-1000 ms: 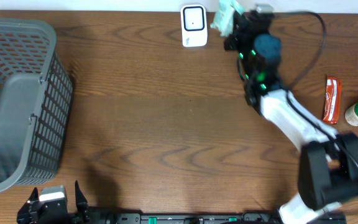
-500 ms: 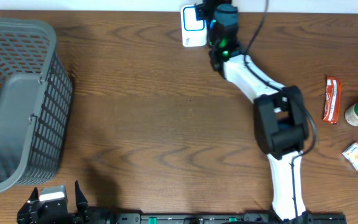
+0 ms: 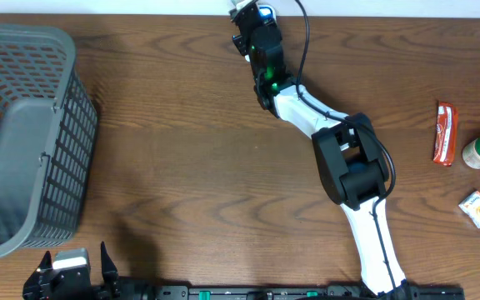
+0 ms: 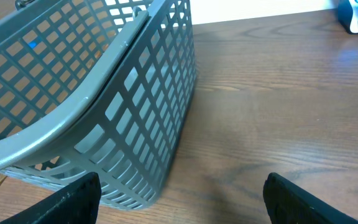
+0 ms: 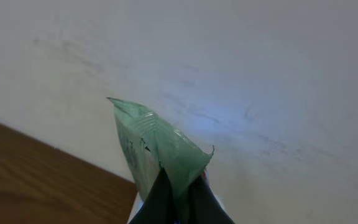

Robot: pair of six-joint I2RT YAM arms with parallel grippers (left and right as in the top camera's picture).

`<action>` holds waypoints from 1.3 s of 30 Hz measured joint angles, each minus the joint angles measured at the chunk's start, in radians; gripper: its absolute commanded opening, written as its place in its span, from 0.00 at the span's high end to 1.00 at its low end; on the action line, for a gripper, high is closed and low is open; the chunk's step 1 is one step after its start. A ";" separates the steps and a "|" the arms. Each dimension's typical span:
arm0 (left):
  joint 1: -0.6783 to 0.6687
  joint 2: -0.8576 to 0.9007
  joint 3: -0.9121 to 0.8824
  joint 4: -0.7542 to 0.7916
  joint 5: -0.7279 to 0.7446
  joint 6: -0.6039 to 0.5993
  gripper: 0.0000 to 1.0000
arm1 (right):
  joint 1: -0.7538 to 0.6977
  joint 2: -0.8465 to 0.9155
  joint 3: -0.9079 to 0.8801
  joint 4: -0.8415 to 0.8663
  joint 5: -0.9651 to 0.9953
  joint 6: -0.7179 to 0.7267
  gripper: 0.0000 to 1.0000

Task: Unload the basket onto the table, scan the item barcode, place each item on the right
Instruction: 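Hold the wipes pack in front of the scanner, then carry the wipes pack right and drop it beside the TOP bar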

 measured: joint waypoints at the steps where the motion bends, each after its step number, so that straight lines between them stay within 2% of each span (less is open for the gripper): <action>1: 0.000 0.000 0.000 0.000 0.000 0.000 0.16 | 0.003 0.000 0.002 -0.008 0.002 -0.006 0.99; 12: 0.000 0.000 0.000 0.000 0.000 0.000 0.16 | 0.028 -0.040 0.005 -0.092 0.074 -0.064 0.99; 18: 0.000 0.000 0.000 -0.001 0.000 0.000 0.16 | 0.030 -0.229 -0.004 -0.315 0.144 -0.167 0.99; 22: 0.000 0.000 0.000 -0.008 0.000 0.000 0.16 | 0.000 -0.438 0.000 -0.572 0.226 -0.219 0.99; 26: 0.000 0.000 0.000 -0.010 0.000 0.000 0.16 | -0.117 -0.601 0.018 -0.871 0.292 -0.238 0.99; 31: 0.000 0.000 0.000 -0.011 0.000 0.000 0.16 | -0.360 -0.622 0.025 -1.150 0.344 -0.200 0.99; 34: 0.000 0.000 0.000 -0.011 0.000 0.000 0.16 | -0.507 -0.580 0.010 -1.233 0.352 -0.131 0.99; 39: 0.000 0.000 0.000 -0.012 0.000 0.000 0.16 | -0.690 -0.550 -0.024 -1.258 0.326 0.038 0.99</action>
